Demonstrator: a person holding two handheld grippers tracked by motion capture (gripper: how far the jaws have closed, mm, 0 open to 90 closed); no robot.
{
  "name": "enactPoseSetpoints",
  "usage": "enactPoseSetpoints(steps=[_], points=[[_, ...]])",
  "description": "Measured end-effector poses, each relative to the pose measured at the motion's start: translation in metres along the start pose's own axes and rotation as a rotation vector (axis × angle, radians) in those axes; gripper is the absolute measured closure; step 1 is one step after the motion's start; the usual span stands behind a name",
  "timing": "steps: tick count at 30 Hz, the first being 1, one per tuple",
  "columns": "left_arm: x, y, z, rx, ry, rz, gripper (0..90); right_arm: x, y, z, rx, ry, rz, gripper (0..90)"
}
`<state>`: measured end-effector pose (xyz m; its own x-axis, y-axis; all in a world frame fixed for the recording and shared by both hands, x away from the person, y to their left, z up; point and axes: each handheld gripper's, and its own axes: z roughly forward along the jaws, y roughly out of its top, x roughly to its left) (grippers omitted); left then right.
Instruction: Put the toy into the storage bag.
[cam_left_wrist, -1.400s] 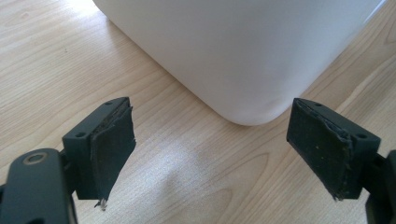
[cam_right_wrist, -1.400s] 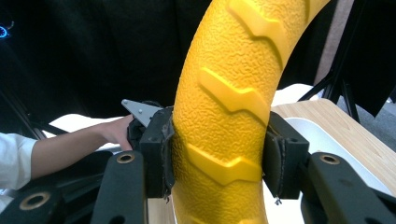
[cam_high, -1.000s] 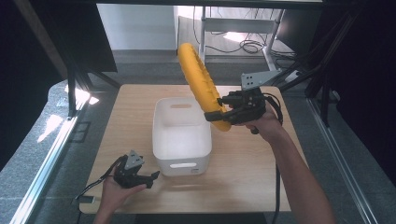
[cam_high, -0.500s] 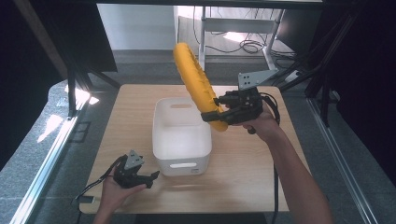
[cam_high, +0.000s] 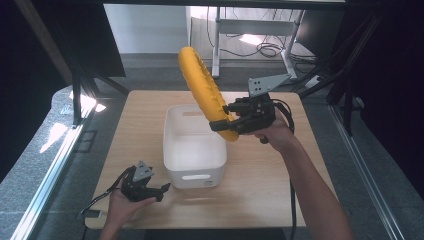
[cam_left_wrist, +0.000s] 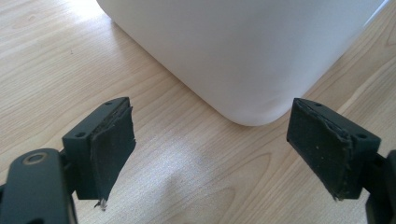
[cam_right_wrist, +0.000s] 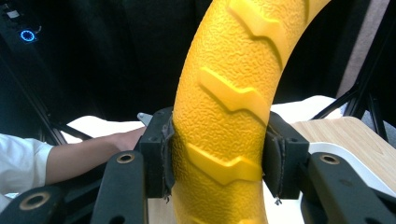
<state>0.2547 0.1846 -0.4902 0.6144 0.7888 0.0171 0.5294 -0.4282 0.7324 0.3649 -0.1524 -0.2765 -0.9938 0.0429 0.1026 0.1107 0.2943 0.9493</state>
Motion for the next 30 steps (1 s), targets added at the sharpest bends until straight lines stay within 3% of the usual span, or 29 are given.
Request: enactPoseSetpoints(steps=[30], points=[[0.000, -0.001, 0.000, -0.007, 0.002, -0.006, 15.2, 0.003, 0.001, 0.027, 0.007, 0.067, 0.004, 51.3]])
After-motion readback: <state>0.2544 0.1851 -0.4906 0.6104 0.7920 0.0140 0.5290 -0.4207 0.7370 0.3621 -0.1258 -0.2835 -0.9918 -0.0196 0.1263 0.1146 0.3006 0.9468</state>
